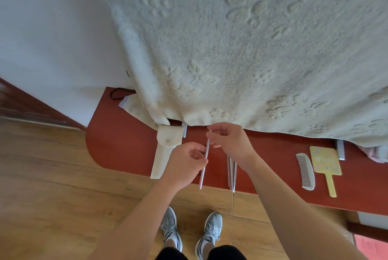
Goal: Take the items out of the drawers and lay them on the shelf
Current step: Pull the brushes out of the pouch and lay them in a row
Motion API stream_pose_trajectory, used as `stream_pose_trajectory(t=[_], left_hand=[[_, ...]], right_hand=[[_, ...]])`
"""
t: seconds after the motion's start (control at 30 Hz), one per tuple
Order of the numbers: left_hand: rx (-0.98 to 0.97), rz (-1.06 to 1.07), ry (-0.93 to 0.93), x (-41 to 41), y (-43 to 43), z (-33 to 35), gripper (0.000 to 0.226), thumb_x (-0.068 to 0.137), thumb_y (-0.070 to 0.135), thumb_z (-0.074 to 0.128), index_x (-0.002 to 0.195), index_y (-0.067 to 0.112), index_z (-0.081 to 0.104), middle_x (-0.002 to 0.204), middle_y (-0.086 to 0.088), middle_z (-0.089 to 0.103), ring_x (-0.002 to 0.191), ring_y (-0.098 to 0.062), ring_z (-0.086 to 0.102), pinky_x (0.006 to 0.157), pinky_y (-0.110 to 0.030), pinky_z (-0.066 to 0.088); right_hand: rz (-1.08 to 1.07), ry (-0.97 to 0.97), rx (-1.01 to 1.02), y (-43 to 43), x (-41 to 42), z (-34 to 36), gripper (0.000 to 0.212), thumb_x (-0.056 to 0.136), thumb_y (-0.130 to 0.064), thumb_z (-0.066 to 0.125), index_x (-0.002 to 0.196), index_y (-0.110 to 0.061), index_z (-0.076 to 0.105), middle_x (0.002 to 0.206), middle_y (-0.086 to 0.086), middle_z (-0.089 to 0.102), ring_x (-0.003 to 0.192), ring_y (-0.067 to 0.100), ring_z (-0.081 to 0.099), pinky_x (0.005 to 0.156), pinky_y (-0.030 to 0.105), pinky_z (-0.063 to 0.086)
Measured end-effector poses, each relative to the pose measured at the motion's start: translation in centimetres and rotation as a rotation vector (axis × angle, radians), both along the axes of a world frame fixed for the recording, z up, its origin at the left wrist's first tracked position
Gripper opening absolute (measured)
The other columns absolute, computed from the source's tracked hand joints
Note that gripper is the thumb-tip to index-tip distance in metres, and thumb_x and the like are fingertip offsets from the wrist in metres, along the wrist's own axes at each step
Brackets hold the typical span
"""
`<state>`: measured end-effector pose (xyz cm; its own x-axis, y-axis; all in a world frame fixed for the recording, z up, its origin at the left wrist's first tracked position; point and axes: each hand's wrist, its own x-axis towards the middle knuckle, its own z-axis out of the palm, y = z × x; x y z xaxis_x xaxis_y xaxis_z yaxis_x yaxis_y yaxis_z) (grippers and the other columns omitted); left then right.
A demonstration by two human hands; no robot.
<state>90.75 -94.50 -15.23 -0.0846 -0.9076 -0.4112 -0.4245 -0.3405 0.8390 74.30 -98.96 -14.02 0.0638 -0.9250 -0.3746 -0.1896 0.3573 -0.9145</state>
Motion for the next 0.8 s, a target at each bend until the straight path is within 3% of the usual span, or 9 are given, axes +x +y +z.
stream_pose_trajectory(t=[0.2, 0.47, 0.8], left_hand=[[0.038, 0.036, 0.087, 2.1, 0.6, 0.5, 0.015, 0.083, 0.010, 0.073, 0.092, 0.022, 0.072, 0.075, -0.004, 0.071, 0.074, -0.028, 0.070, 0.070, -0.044, 0.061], [0.088, 0.073, 0.159, 3.8, 1.3, 0.5, 0.013, 0.084, 0.004, 0.074, 0.091, 0.015, 0.074, 0.072, -0.007, 0.071, 0.061, -0.016, 0.066, 0.064, -0.030, 0.059], [0.122, 0.036, 0.164, 5.4, 1.1, 0.3, 0.012, 0.085, 0.002, 0.072, 0.095, 0.009, 0.074, 0.078, -0.010, 0.071, 0.064, -0.021, 0.070, 0.064, -0.033, 0.061]], right_hand=[[0.008, 0.031, -0.012, 0.3, 2.6, -0.4, 0.013, 0.084, -0.008, 0.074, 0.097, -0.011, 0.075, 0.076, 0.007, 0.074, 0.066, 0.018, 0.068, 0.072, 0.033, 0.060], [0.021, 0.068, -0.005, 0.6, 4.4, -0.4, 0.010, 0.083, -0.006, 0.075, 0.086, -0.015, 0.075, 0.073, 0.011, 0.073, 0.064, 0.019, 0.068, 0.069, 0.032, 0.061], [-0.072, -0.007, 0.082, 0.6, 5.6, -0.8, 0.009, 0.081, -0.004, 0.076, 0.090, -0.006, 0.075, 0.069, 0.007, 0.072, 0.064, 0.016, 0.068, 0.068, 0.028, 0.058]])
